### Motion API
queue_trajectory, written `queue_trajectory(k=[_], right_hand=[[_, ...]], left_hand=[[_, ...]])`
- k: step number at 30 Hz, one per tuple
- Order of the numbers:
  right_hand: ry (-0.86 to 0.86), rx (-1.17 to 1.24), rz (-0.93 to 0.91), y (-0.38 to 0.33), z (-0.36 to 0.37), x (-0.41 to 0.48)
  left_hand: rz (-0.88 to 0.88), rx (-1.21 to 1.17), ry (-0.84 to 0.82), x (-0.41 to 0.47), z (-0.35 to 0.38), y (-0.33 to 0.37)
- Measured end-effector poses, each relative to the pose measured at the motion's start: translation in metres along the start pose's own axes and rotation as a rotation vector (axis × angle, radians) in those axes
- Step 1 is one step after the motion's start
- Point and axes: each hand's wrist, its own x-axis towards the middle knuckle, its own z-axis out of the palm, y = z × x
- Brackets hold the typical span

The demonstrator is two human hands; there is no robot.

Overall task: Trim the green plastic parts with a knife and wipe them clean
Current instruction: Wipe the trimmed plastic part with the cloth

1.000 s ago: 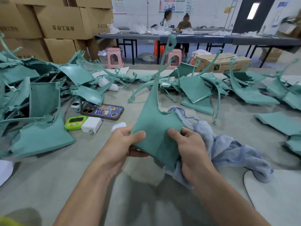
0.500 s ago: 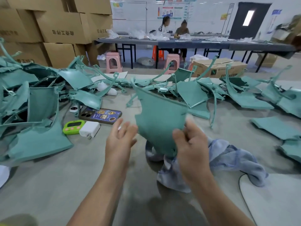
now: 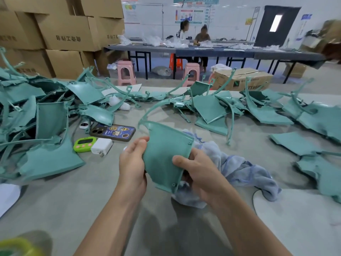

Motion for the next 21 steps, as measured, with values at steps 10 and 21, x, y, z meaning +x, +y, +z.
queue_trajectory(k=[10, 21], right_hand=[[0.243, 0.333, -0.013, -0.024, -0.076, -0.143], [0.800, 0.747, 0.231, 0.092, -0.143, -0.400]], left_hand=[[-0.095, 0.188, -0.589, -0.108, 0.043, 0.023], [-0.549, 0.145, -0.989, -0.315, 0.086, -0.095]])
